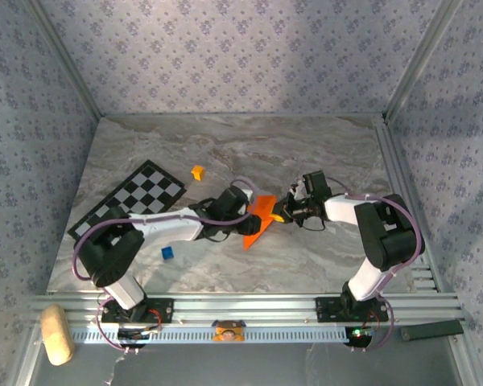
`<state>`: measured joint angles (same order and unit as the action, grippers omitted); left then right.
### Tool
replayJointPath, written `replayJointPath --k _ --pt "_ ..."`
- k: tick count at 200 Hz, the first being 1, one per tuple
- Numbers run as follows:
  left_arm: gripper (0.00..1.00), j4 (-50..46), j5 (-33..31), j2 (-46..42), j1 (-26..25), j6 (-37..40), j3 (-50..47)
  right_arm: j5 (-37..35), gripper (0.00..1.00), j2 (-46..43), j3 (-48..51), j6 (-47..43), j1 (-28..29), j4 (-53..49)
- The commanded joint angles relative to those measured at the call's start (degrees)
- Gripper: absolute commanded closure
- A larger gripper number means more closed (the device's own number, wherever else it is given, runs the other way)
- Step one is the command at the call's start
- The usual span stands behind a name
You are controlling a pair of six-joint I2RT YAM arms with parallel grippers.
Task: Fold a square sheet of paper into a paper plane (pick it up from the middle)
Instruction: Fold the wing for the fifth time at the center of the table.
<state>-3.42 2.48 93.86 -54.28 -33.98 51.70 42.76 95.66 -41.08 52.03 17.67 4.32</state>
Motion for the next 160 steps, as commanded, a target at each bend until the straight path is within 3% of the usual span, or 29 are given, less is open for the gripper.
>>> replayJointPath --k 1,24,65,160 --pt "0.54 -6.52 -12.93 0.26 -5.63 7.91 3.95 -0.49 0.97 -1.99 0.31 3.31 0.34 1.27" --pt "0.53 -10.63 -21.52 2.09 -9.58 9.65 6.55 -0.75 0.97 -2.19 -0.59 3.23 0.52 0.14" --pt "0.53 -15.15 -25.57 6.58 -11.84 10.86 10.96 -1.29 0.97 -1.61 -0.92 3.87 1.11 0.26" --pt "0.57 -18.24 -27.85 11.77 -13.41 9.17 13.84 -1.8 0.97 -1.92 -0.86 4.31 1.31 0.31"
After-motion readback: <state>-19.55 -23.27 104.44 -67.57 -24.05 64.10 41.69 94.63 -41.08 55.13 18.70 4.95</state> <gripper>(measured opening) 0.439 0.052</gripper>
